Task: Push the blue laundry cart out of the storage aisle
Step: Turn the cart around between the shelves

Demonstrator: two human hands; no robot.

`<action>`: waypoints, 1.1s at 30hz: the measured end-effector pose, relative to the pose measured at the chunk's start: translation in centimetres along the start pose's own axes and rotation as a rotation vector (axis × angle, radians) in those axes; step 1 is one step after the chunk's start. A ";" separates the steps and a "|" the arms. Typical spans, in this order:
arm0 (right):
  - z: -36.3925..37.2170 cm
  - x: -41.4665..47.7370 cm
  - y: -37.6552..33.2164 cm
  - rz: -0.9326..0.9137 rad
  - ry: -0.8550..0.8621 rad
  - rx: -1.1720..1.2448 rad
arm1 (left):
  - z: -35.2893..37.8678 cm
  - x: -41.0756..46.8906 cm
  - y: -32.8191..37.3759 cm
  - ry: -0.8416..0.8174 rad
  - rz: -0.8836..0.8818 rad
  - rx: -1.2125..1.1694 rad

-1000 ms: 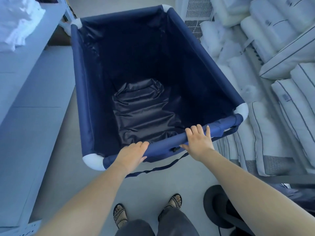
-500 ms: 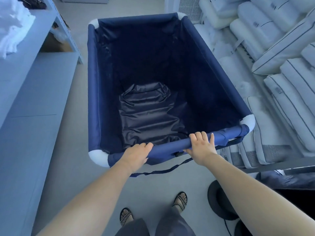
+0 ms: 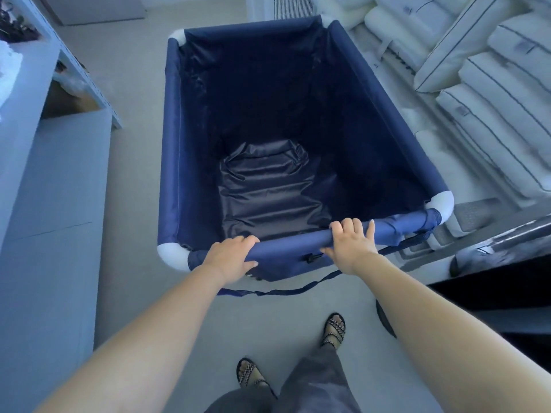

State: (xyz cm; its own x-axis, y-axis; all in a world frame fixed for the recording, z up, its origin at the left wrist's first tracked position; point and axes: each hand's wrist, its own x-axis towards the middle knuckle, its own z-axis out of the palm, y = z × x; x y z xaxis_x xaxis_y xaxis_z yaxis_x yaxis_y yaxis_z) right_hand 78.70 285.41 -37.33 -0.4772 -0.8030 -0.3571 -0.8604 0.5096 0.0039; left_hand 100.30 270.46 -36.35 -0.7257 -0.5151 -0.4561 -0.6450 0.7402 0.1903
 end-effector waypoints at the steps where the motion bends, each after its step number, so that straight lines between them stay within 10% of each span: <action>1: 0.3 -0.4 -0.2 0.007 0.001 -0.002 | 0.2 -0.2 -0.1 0.012 0.011 0.003; 33: 6.7 -12.7 8.7 -0.456 0.060 0.139 | 10.0 -14.1 12.3 0.205 -0.459 0.056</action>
State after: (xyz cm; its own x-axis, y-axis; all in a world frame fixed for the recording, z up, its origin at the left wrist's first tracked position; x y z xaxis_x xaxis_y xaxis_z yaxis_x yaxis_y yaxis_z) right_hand 78.50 302.13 -38.98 -0.0695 -0.9686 -0.2386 -0.9543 0.1342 -0.2670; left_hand 104.97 291.15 -36.30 -0.4056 -0.8632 -0.3005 -0.8990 0.4361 -0.0393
